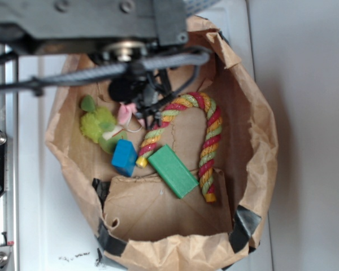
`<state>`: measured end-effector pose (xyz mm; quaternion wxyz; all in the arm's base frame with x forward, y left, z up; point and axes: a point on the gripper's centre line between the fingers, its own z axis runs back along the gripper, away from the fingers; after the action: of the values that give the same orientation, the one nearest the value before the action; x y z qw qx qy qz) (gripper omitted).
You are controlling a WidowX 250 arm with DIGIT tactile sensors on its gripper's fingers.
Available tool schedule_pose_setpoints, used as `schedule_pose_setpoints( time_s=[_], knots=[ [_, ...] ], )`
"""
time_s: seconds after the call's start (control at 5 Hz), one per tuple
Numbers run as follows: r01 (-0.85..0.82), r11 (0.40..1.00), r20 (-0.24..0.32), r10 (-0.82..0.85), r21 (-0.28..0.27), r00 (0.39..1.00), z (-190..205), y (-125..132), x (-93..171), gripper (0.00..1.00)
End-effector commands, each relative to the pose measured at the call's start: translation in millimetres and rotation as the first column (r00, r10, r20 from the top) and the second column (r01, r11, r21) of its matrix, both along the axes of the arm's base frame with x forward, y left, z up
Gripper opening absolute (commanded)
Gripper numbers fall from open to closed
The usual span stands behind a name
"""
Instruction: Grab the pink bunny.
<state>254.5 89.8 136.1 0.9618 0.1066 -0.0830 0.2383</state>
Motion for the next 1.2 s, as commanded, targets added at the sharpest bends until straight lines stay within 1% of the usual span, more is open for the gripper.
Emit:
schedule_pose_setpoints(
  time_s=[0.0,0.2,0.4,0.6,0.8,1.0],
  knots=[
    [-0.361,0.929,-0.183,0.342,-0.083,0.922,-31,11,2,1.00],
    [-0.541,0.834,-0.250,0.504,-0.107,0.827,-47,13,6,1.00],
    [-0.617,0.781,-0.273,0.575,-0.097,0.771,-59,14,7,1.00],
    [-0.646,0.757,-0.237,0.613,-0.096,0.754,-67,11,-1,1.00],
    [-0.623,0.775,-0.084,0.618,-0.106,0.782,-64,3,-14,1.00],
    [-0.665,0.737,-0.068,0.662,-0.123,0.746,-69,13,-12,1.00]
  ],
)
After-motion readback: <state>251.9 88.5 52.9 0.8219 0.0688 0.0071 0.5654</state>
